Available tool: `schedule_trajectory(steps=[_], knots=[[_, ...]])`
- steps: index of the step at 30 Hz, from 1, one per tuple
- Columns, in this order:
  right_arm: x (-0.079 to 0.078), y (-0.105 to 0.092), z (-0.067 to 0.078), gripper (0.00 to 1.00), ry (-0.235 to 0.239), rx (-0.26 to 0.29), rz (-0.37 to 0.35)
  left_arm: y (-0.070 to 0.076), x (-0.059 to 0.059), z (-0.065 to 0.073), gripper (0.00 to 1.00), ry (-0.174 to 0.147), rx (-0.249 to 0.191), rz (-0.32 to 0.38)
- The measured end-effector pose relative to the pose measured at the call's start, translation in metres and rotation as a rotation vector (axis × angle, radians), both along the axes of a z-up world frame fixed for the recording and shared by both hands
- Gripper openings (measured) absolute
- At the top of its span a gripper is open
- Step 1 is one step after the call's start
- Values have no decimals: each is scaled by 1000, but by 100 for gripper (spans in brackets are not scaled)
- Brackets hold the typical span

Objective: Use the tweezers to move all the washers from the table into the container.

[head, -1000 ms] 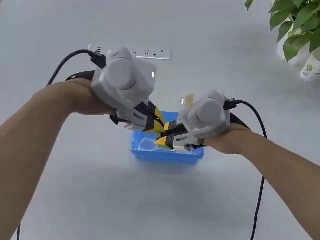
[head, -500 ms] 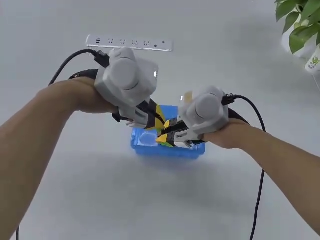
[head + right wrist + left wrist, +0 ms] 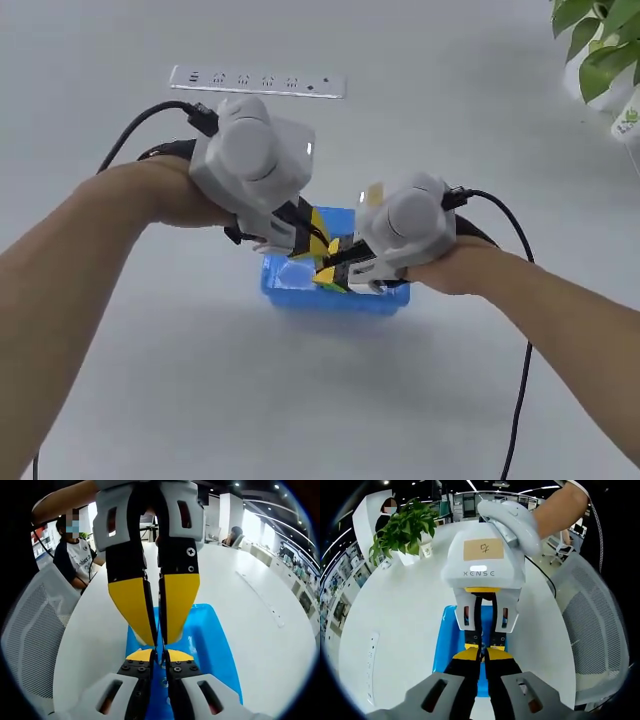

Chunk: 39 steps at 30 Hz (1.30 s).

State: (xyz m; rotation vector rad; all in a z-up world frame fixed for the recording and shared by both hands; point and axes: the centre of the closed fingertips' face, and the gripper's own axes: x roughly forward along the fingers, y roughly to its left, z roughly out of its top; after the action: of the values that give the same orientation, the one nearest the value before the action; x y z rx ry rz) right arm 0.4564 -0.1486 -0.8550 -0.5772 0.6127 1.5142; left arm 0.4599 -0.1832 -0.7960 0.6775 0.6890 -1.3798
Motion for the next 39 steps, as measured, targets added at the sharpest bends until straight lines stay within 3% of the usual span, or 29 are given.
schedule_trajectory(steps=[19, 22, 31, 39], knots=[[-2, -2, 18, 11, -36, 23, -12, -1, -5, 18, 7, -11, 2, -9], [-3, -2, 25, 11, -44, 36, -16, -3, -8, 25, 7, -7, -1, -10], [-8, -4, 53, 11, -74, 101, -41, -7, -14, 54, 6, -34, -35, -8], [-23, -15, 69, 9, -109, 102, -40, -7, -29, 66, 6, -47, -26, -24]])
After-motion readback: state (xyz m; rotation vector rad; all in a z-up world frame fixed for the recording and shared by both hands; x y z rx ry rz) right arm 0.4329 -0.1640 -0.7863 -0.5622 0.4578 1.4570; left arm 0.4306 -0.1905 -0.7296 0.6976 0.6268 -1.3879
